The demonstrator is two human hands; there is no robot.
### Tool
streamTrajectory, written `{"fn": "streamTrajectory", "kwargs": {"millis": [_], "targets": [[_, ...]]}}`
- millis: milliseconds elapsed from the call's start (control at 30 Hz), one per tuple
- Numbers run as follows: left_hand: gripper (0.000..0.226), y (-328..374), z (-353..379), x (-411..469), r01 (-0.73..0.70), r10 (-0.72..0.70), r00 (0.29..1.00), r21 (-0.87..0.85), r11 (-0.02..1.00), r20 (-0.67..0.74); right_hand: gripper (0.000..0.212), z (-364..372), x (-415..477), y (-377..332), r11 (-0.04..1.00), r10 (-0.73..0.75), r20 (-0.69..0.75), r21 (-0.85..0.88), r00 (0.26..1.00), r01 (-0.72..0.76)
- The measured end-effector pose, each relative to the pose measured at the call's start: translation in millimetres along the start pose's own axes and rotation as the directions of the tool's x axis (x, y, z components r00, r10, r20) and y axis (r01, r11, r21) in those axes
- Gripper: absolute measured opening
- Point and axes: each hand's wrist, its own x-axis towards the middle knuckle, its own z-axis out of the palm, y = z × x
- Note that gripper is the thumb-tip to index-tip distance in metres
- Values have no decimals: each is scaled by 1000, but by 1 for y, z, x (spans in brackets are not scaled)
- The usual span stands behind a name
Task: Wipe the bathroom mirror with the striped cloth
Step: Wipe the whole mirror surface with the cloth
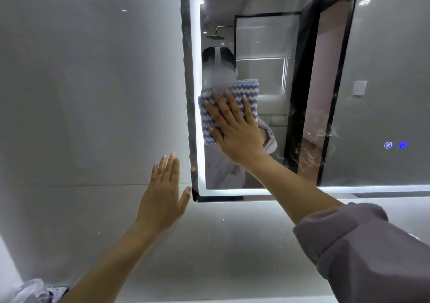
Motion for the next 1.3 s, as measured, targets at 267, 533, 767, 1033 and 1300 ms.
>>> {"fn": "streamTrajectory", "kwargs": {"millis": [267,533,767,1033,1300], "targets": [[74,-9,-7,-3,1,-1,1000,47,999,-14,55,22,-29,-23,1000,3,-127,27,992,1],[70,-10,1,-14,-4,3,1000,77,997,1,59,63,-115,-68,992,-114,-65,49,991,117],[72,-13,11,-22,0,-3,999,63,998,37,67,80,-148,-79,969,-245,-61,-56,968,241],[79,-30,19,-29,51,-55,997,72,996,55,72,82,-145,-82,964,-258,-106,-89,960,249],[79,-34,16,-35,71,-74,996,64,995,47,52,70,-110,-82,941,-337,-115,-88,935,328]]}}
